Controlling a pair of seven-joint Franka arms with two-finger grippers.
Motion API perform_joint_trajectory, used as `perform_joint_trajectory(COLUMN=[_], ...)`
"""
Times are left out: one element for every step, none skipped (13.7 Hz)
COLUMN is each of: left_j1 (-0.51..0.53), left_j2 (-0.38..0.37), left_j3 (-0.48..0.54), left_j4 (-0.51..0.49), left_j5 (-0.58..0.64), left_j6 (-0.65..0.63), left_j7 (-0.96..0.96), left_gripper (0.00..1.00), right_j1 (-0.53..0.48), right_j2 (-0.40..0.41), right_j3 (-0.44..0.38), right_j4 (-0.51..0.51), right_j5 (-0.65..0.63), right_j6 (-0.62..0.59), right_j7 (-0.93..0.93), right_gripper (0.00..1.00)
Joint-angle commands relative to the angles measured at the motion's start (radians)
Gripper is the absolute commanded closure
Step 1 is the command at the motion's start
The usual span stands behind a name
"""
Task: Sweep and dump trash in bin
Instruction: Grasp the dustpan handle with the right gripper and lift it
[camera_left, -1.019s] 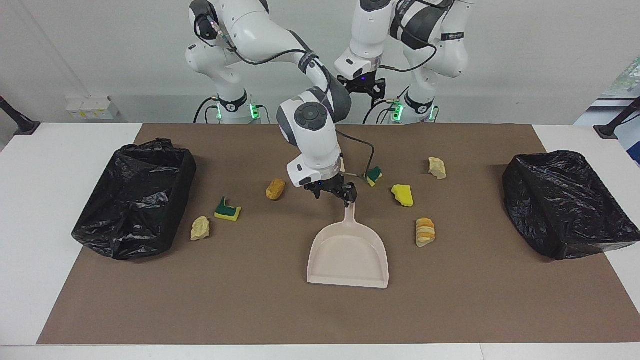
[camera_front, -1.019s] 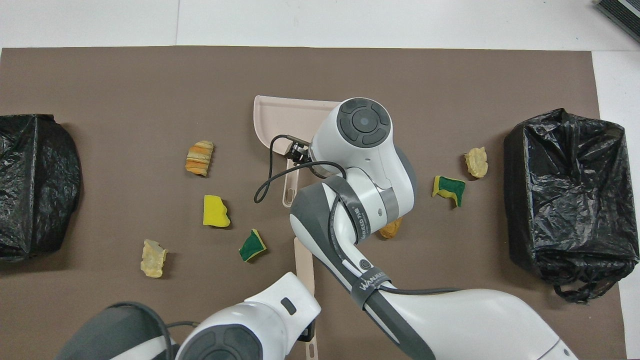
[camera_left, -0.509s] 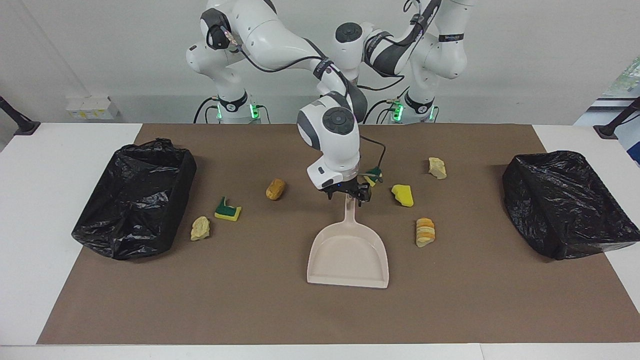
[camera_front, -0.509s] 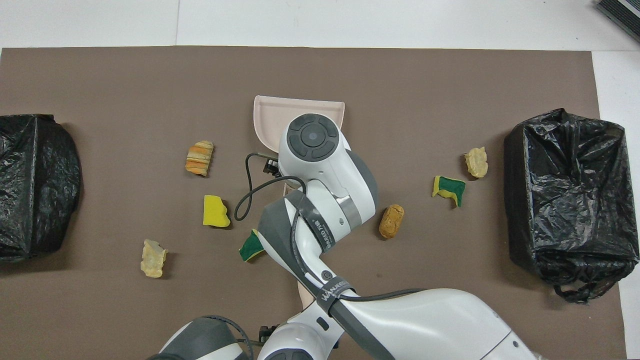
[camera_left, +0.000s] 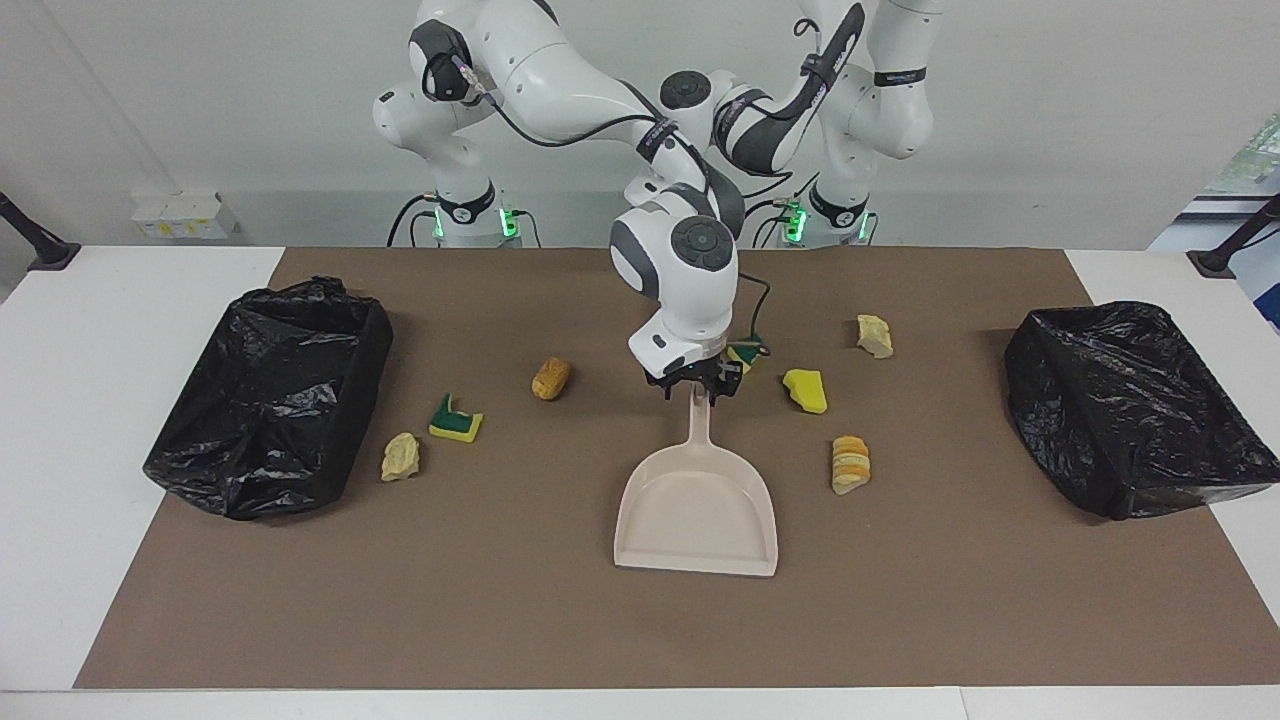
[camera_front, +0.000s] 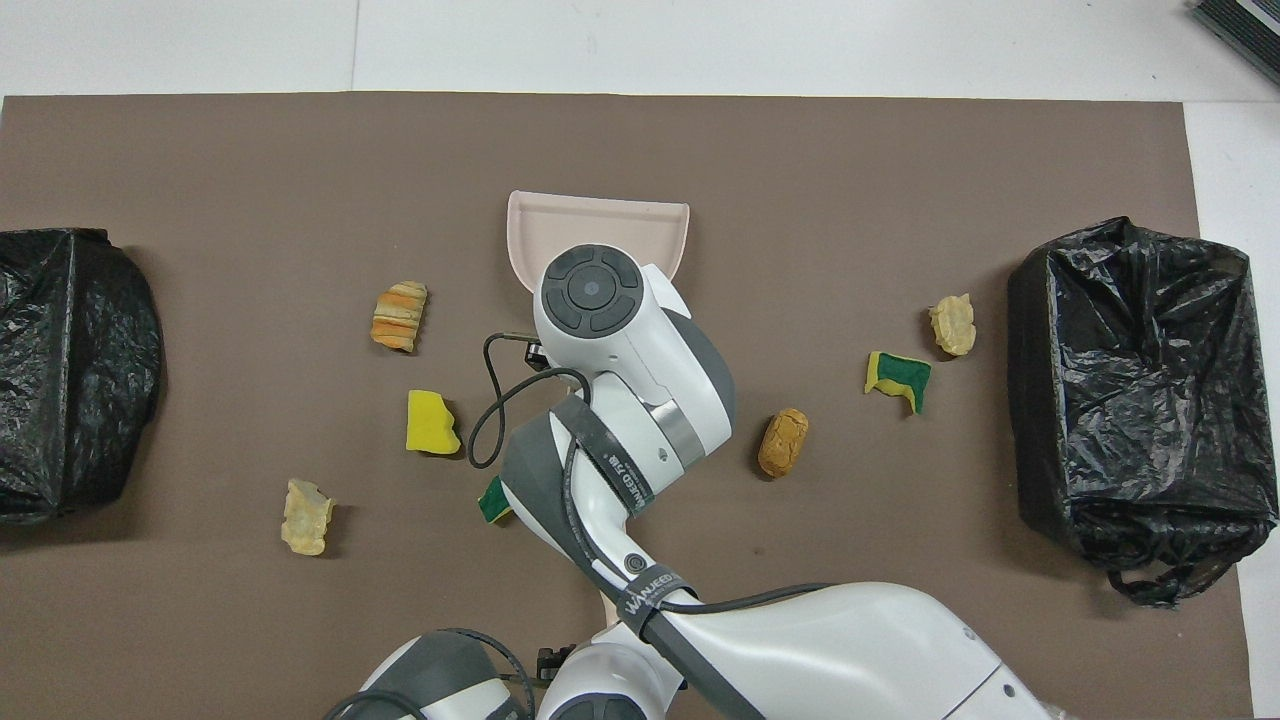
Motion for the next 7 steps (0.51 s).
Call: perform_joint_trajectory(left_j1=[-0.024, -0.024, -0.024, -0.024, -0.024, -0.024, -0.024], left_j2=[0.015, 0.015, 0.015, 0.017, 0.017, 0.017, 0.017], left_j3=[0.017, 0.017, 0.017, 0.017, 0.017, 0.017, 0.017], left_j4=[-0.027, -0.029, -0.030, -0.032, -0.032, -0.032, -0.032], left_j5=[-0.014, -0.014, -0.014, -0.014, -0.014, -0.014, -0.014], left_j6=[0.036, 0.036, 0.036, 0.030, 0.027, 0.024, 0.022], left_j7=[-0.014, -0.014, -0.012, -0.006, -0.005, -0.002, 0.005], left_gripper=[0.00, 0.08, 0.18, 0.36, 0.46, 0.56, 0.64], right_j1=[-0.006, -0.007, -0.011, -0.012, -0.012, -0.015, -0.017], right_j2=[0.013, 0.012, 0.013, 0.013, 0.013, 0.015, 0.017], right_j3=[0.003, 0.003, 0.003, 0.003, 0.003, 0.003, 0.003], right_j4=[0.025, 0.024, 0.024, 0.024, 0.024, 0.028, 0.028], right_j5=[-0.016, -0.016, -0.016, -0.016, -0.018, -0.018, -0.018], right_j6=[-0.022, -0.020, -0.016, -0.017, -0.017, -0.016, -0.005], right_j7=[-0.043, -0.046, -0.049, -0.063, -0.080, -0.088, -0.085], right_gripper=[0.68, 0.68, 0.69, 0.76, 0.79, 0.84, 0.98])
